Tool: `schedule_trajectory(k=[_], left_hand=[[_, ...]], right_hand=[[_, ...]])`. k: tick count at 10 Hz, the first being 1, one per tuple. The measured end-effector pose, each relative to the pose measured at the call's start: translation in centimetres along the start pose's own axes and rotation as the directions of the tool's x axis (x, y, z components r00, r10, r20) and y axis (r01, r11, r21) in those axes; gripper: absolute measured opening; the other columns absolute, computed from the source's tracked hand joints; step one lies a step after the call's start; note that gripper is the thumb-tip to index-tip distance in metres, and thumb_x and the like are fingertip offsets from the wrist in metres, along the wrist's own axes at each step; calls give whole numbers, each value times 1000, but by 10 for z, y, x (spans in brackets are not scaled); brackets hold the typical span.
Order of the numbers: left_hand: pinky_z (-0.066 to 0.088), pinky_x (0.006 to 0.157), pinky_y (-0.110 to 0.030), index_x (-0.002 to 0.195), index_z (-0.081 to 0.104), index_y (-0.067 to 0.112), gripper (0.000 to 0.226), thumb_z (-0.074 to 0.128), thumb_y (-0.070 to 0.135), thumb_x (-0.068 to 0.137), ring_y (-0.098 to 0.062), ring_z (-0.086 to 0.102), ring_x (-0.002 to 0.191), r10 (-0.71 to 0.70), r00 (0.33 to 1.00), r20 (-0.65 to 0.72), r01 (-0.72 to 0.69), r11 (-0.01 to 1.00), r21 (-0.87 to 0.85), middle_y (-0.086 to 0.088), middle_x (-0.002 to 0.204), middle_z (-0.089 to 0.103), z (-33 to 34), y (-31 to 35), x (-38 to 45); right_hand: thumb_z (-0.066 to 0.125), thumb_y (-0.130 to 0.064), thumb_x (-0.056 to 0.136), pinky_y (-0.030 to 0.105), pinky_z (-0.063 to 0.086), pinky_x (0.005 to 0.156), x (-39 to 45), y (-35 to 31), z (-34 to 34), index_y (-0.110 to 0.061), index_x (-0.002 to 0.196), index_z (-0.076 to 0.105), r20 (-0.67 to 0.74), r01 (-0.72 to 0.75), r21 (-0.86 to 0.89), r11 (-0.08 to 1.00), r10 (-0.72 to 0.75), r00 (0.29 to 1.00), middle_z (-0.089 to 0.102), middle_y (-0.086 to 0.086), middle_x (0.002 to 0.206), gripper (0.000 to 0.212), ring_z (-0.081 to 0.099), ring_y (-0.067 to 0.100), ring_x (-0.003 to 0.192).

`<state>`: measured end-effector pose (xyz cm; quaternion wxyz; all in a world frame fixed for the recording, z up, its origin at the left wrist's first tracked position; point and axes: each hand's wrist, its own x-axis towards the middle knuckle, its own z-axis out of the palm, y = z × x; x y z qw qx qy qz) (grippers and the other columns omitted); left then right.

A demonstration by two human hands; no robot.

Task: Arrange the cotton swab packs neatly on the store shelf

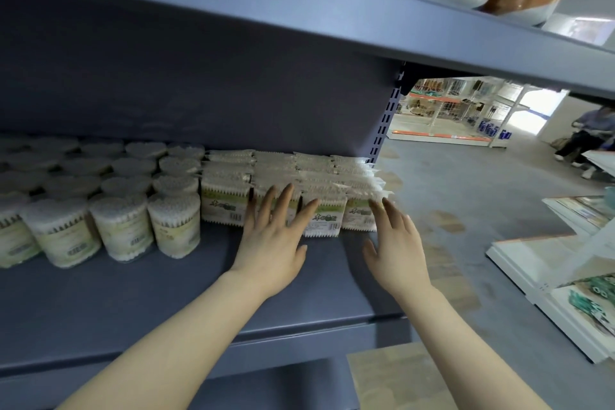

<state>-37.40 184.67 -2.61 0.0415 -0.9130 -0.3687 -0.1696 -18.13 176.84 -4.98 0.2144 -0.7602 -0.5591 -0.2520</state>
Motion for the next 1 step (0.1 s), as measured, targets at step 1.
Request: schedule_trajectory(k=[1], left_hand=[[49,81,-50,119,59,19,65,81,24,58,-38,58,102,-4,987,-161,-5,998,-57,-15,116,58,8,-1,-14]], right_hand=[[72,4,50,41,50,63,-12,-12,-3,-2,104,60,-30,10,25,1000,-9,1000,63,21,97,56,60,42,78]])
